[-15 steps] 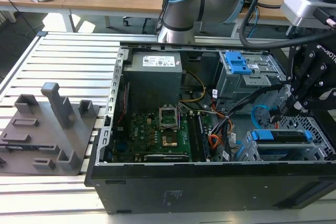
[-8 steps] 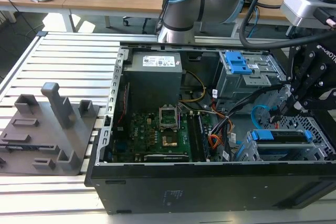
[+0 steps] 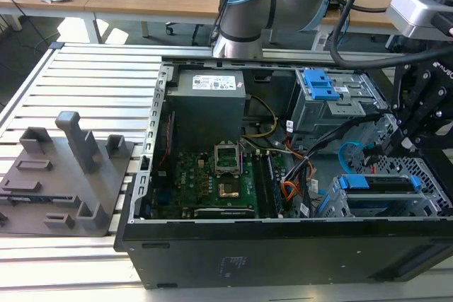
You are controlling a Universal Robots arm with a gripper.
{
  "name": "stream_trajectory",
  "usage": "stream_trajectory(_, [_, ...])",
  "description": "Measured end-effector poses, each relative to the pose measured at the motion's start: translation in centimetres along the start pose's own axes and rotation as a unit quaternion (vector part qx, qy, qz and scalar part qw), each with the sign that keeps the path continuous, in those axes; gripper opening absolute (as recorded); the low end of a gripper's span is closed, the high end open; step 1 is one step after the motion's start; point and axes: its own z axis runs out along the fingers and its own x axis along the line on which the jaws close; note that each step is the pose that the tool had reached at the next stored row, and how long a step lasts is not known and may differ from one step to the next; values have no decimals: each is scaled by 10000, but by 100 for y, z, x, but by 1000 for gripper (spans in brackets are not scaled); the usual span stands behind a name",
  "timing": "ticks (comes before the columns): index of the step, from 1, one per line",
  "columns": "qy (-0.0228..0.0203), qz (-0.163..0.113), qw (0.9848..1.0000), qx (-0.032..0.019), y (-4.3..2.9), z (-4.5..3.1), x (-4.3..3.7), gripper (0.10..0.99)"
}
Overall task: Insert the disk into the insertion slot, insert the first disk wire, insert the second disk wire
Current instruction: 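Insert the disk into the insertion slot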
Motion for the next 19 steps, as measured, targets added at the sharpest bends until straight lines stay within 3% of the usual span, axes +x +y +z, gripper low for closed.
stream_trajectory(10, [0,0,10000,0,-3,62,0,106])
stream_trajectory(19, [-1,-1,10000,0,-8,182,18,106])
